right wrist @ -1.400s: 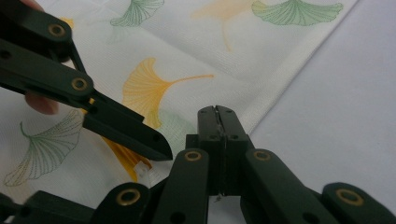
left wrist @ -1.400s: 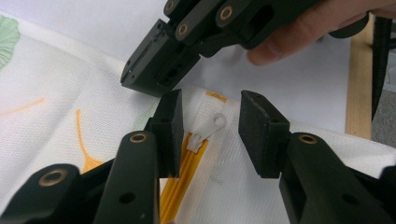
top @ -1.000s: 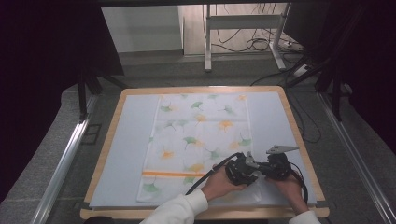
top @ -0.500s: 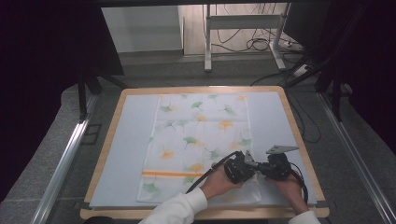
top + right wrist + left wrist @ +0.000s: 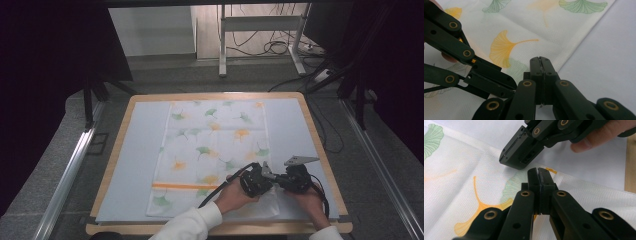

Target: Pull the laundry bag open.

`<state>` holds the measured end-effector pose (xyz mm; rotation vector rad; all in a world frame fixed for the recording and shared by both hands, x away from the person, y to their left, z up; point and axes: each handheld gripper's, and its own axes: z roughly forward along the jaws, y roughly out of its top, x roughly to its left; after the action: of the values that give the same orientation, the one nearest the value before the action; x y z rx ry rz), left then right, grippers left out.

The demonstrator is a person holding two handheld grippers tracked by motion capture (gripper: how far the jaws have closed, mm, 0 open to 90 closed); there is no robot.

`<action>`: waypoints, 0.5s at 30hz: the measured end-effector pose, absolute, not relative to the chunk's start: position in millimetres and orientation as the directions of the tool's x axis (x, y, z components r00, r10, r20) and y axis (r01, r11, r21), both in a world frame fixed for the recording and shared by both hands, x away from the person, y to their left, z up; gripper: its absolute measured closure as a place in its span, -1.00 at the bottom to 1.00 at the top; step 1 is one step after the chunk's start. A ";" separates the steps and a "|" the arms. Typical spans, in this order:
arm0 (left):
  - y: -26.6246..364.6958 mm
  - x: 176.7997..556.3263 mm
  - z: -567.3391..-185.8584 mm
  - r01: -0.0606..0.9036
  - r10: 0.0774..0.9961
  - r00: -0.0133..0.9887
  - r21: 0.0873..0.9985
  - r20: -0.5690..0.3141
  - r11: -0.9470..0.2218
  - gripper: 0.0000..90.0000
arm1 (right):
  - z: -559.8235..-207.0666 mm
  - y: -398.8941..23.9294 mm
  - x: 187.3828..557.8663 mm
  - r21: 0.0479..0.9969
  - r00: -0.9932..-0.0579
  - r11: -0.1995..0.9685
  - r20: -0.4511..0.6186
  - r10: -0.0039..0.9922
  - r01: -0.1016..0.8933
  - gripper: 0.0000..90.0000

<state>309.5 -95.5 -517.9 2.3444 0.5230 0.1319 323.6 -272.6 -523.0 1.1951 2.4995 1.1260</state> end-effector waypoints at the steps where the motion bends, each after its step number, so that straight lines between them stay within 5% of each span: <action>1: -95.5 309.3 -517.9 0.332 0.406 0.912 0.675 -0.052 -0.659 1.00 | -522.6 -272.8 323.4 0.685 -0.670 0.402 0.171 0.723 0.608 0.99; 15: -94.6 310.4 -519.9 0.328 0.403 0.913 0.687 -0.055 -0.648 1.00 | -501.0 -288.7 273.4 0.695 -0.643 0.367 0.178 0.745 0.618 1.00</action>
<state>310.4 -94.6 -519.9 2.3280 0.5178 0.1321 273.4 -288.7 -501.0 1.2365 2.4562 1.1359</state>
